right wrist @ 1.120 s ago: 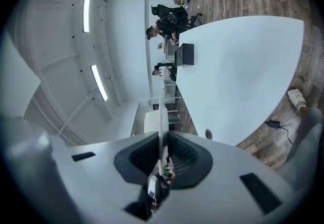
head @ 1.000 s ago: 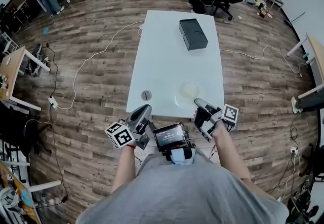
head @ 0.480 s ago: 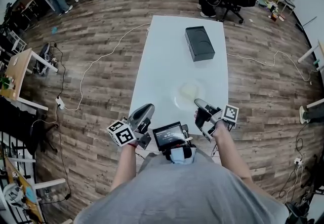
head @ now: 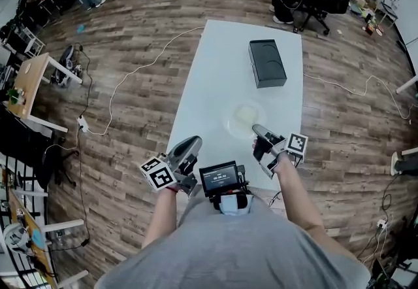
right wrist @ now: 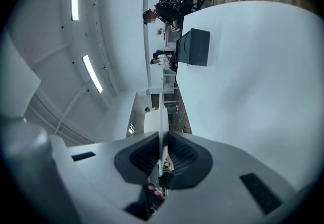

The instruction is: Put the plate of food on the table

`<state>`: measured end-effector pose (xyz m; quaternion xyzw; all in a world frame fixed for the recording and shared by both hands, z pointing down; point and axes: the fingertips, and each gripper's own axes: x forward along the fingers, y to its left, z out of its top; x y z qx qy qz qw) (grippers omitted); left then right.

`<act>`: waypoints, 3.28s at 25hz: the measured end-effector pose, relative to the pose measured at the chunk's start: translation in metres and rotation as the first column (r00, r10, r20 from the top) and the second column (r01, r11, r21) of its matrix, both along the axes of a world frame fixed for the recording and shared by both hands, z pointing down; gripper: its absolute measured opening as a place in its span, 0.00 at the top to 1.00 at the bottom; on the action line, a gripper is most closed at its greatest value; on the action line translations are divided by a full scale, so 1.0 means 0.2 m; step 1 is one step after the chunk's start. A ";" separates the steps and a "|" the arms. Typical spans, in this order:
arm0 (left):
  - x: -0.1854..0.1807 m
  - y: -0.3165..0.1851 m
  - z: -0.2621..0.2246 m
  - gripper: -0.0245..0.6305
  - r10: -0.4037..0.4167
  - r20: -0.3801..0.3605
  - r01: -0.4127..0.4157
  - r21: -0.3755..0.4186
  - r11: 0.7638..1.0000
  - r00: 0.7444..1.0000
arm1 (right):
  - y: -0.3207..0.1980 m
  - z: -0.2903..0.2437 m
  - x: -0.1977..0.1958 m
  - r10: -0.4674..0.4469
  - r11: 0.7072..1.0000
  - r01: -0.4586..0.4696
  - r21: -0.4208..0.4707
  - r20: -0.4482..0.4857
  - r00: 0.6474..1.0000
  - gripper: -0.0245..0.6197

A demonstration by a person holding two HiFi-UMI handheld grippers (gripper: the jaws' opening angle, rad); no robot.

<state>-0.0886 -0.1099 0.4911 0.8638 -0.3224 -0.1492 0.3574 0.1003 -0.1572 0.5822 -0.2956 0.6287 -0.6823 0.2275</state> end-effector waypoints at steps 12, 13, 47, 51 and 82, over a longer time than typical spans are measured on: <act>-0.10 -0.10 0.05 0.91 0.029 0.011 -0.029 -0.046 0.999 1.000 | -0.26 0.32 -0.05 0.031 1.000 -0.031 0.005 0.004 1.000 0.89; -0.11 -0.11 0.06 0.92 0.032 0.013 -0.032 -0.049 0.998 0.999 | -0.28 0.35 -0.05 0.034 0.999 -0.034 0.002 -0.004 0.999 0.89; 0.00 -0.47 0.22 0.92 0.112 0.033 -0.107 -0.118 0.987 0.993 | -0.59 0.84 -0.12 -0.016 0.982 -0.008 -0.187 -0.128 0.992 0.89; 0.00 -0.45 0.21 0.92 0.114 0.025 -0.110 -0.114 0.987 0.993 | -0.59 0.84 -0.10 -0.005 0.977 -0.032 -0.209 -0.176 0.984 0.88; -0.03 -0.45 0.19 0.92 0.129 -0.010 -0.129 -0.078 0.989 0.992 | -0.45 0.72 0.08 -0.095 0.983 -0.024 -0.182 -0.616 0.782 0.87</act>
